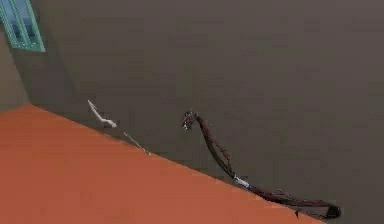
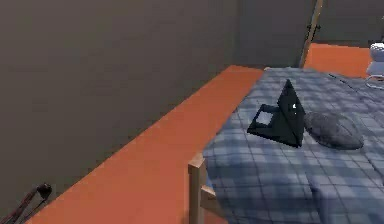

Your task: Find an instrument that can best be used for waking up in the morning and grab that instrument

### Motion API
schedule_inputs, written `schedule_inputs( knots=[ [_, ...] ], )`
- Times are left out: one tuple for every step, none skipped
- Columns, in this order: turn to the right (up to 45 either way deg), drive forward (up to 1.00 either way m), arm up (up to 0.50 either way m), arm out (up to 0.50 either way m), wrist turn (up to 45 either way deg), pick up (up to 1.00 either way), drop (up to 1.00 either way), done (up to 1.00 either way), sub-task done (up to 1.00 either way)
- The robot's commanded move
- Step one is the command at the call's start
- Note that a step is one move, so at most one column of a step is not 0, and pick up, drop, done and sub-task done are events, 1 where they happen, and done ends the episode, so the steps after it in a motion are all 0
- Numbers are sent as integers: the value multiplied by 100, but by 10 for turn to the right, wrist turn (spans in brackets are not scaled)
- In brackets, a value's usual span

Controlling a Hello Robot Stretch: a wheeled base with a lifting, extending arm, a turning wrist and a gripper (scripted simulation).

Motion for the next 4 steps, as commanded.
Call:
schedule_inputs(
  knots=[
    [-450,0,0,0,0,0,0,0,0],
    [-450,0,0,0,0,0,0,0,0],
    [-90,0,0,0,0,0,0,0,0],
    [0,100,0,0,0,0,0,0,0]
  ],
)
